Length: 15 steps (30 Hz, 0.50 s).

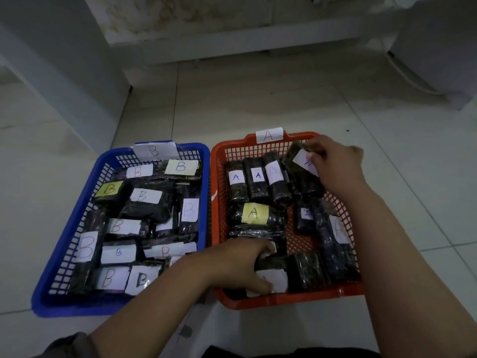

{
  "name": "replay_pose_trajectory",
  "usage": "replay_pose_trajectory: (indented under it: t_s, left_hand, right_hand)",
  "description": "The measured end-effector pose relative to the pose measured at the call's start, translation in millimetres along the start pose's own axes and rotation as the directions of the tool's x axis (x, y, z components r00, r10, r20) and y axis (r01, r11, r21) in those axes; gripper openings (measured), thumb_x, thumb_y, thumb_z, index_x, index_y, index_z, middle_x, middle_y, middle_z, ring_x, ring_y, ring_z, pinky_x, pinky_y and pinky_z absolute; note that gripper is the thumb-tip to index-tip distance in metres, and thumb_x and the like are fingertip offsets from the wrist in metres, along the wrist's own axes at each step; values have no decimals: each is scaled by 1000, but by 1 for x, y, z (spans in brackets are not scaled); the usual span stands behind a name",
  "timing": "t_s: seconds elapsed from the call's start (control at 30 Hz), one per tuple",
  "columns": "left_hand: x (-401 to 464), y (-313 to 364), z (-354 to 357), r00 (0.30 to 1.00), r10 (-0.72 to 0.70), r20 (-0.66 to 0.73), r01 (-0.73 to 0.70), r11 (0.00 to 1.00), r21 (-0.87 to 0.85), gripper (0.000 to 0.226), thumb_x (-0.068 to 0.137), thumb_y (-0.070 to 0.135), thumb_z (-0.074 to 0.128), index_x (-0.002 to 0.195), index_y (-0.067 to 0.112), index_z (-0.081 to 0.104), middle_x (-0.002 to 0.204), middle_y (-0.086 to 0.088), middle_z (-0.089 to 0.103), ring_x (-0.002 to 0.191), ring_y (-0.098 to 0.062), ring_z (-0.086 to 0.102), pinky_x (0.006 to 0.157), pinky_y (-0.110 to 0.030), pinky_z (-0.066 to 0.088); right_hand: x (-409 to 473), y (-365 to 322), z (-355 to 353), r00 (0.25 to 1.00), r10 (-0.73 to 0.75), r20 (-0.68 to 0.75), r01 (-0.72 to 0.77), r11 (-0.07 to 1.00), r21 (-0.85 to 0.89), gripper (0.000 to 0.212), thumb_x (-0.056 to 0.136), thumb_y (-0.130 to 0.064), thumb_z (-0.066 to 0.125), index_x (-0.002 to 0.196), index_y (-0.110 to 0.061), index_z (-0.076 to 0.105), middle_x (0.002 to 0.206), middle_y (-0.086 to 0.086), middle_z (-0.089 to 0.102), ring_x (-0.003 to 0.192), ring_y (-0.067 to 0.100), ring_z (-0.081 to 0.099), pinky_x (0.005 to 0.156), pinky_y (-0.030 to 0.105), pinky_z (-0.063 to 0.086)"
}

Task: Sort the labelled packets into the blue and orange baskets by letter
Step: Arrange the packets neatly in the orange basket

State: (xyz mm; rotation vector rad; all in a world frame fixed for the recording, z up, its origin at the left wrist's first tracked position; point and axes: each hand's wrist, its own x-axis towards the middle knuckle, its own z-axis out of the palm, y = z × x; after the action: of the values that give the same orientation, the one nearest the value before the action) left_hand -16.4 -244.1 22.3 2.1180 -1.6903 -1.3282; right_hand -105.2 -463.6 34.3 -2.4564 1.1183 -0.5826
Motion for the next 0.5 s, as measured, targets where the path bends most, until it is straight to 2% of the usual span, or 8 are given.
replay_pose_trajectory:
  t_s: [0.1, 0.17, 0.27, 0.33, 0.37, 0.43, 0.5]
  left_hand:
    - [-3, -4, -7, 1000, -11, -21, 9, 998, -63, 75, 76, 37, 73, 139, 33, 32, 130, 9, 48, 109, -9, 51, 91, -25, 48]
    - [-7, -5, -14, 999, -14, -35, 9, 988, -153, 68, 77, 33, 74, 134, 33, 38, 123, 11, 51, 103, -6, 54, 86, -23, 50]
    - [-12, -5, -28, 998, 1, -65, -23, 942, -336, 55, 77, 30, 75, 124, 34, 47, 116, 14, 57, 103, -4, 58, 91, -28, 52]
    - [-11, -4, -39, 995, 6, -98, -43, 927, -373, 49, 76, 31, 76, 117, 35, 50, 114, 11, 60, 103, -7, 60, 90, -32, 53]
    - [-9, -2, -46, 993, 6, -122, -52, 924, -379, 46, 76, 31, 75, 115, 35, 51, 113, 10, 61, 102, -8, 61, 89, -32, 53]
    - [-7, 0, -58, 986, -12, -167, -56, 916, -396, 42, 78, 29, 74, 113, 32, 52, 112, 9, 61, 100, -8, 61, 87, -30, 53]
    - [-3, 1, -68, 979, -39, -200, -51, 905, -423, 39, 78, 29, 74, 112, 30, 53, 111, 8, 63, 98, -9, 61, 85, -28, 52]
  right_hand:
    - [14, 5, 15, 992, -49, 118, 72, 977, -202, 28, 95, -15, 46, 112, -31, 60, 90, -2, 66, 95, 23, 60, 106, 44, 15]
    - [13, 11, 26, 990, -55, 129, 89, 957, -276, 32, 93, -12, 46, 114, -31, 61, 96, 1, 67, 102, 25, 57, 107, 47, 14]
    - [7, 17, 36, 993, -51, 106, 81, 953, -292, 35, 91, -14, 47, 118, -31, 62, 110, 2, 66, 114, 24, 51, 107, 50, 13]
    - [-2, 17, 34, 992, -49, 114, 78, 963, -259, 37, 92, -17, 47, 124, -31, 59, 123, 1, 62, 124, 22, 45, 108, 47, 12]
    - [-8, 15, 27, 993, -28, 117, 52, 977, -209, 35, 93, -20, 49, 124, -31, 59, 127, 0, 60, 124, 21, 45, 108, 45, 16]
    - [-26, 5, 5, 979, 73, 188, -90, 993, 81, 27, 94, -30, 53, 119, -32, 62, 123, -3, 62, 112, 17, 55, 99, 38, 34]
    - [-53, -8, -17, 918, 70, 391, -261, 848, 462, 24, 91, -43, 51, 112, -37, 63, 117, -7, 65, 99, 9, 62, 84, 29, 46]
